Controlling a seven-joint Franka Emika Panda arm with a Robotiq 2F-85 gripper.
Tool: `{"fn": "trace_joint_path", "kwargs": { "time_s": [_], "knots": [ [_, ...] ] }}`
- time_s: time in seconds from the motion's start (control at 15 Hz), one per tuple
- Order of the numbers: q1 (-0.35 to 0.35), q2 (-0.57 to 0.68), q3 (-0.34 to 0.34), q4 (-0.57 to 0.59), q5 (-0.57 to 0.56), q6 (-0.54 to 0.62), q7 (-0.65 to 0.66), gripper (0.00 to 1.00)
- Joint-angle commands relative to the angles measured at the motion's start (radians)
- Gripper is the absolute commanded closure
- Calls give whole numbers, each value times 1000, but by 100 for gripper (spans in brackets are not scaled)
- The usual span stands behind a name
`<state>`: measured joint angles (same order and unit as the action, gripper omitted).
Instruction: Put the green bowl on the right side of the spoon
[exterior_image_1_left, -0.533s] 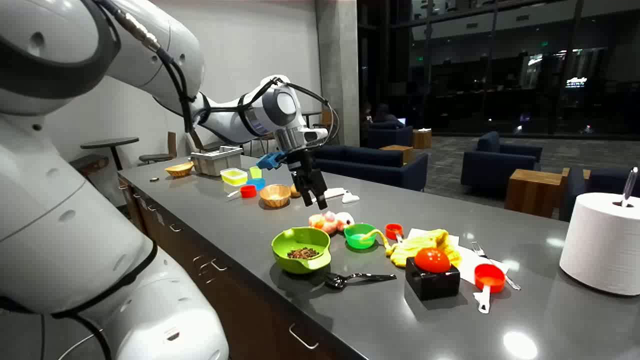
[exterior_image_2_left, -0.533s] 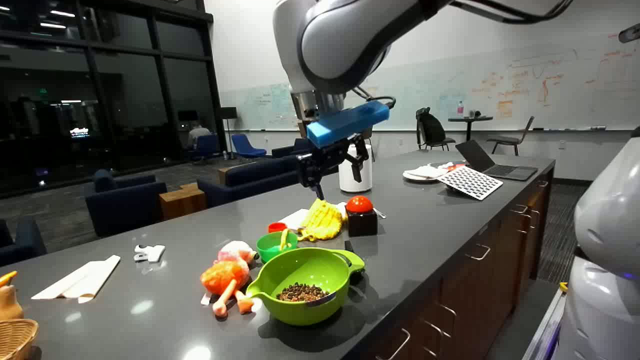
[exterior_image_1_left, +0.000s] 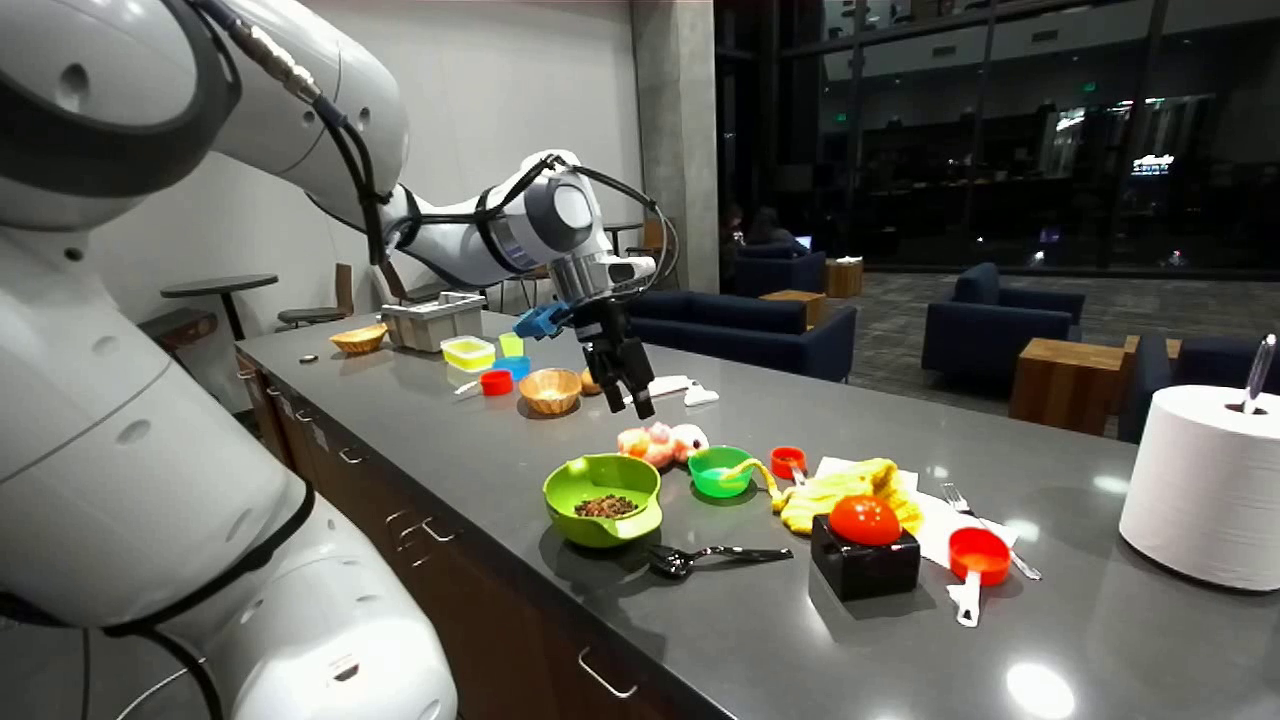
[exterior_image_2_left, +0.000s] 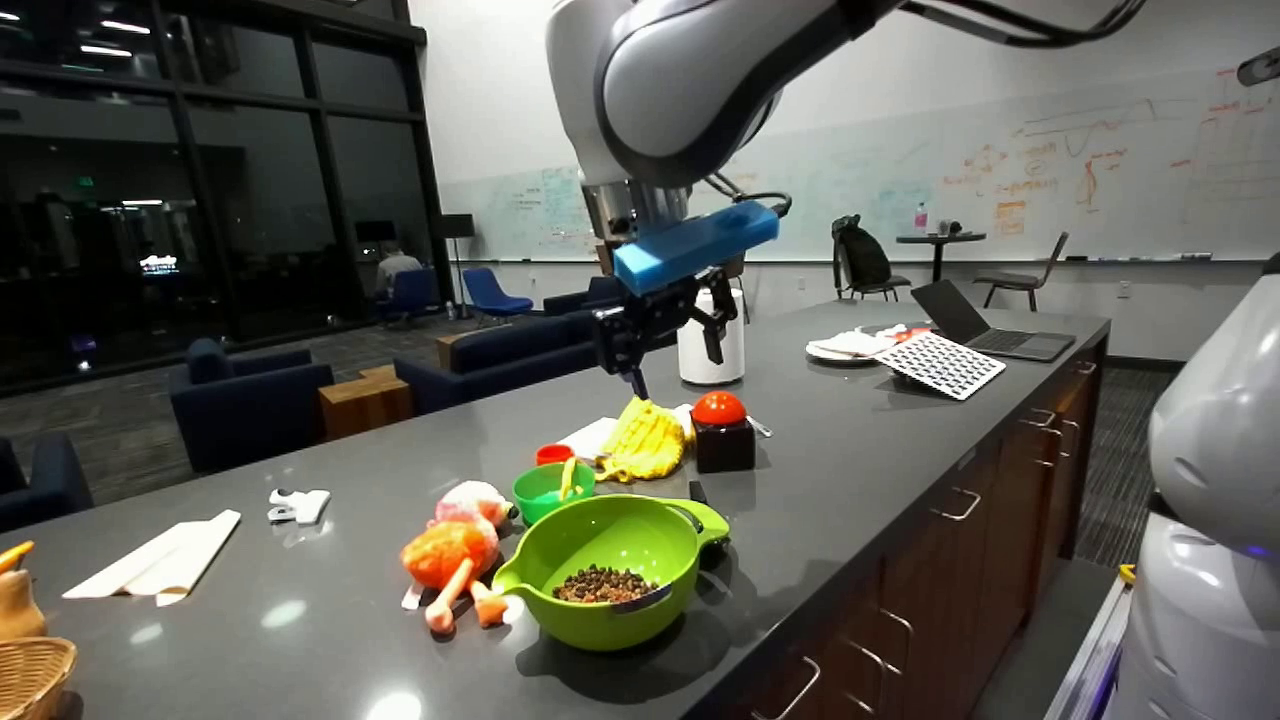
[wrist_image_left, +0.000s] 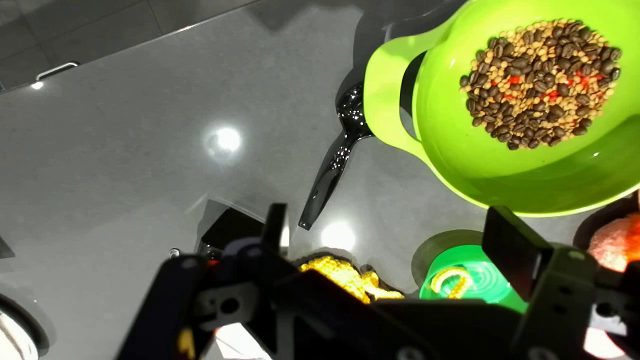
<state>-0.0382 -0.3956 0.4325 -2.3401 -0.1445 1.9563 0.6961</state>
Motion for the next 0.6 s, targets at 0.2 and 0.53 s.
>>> {"fn": "trace_joint_path", "kwargs": {
  "time_s": [0.2, 0.53],
  "knots": [
    [55, 21, -53, 1, -13, 1, 14, 0],
    [127, 90, -140, -29, 116, 69, -126, 0]
  ]
}}
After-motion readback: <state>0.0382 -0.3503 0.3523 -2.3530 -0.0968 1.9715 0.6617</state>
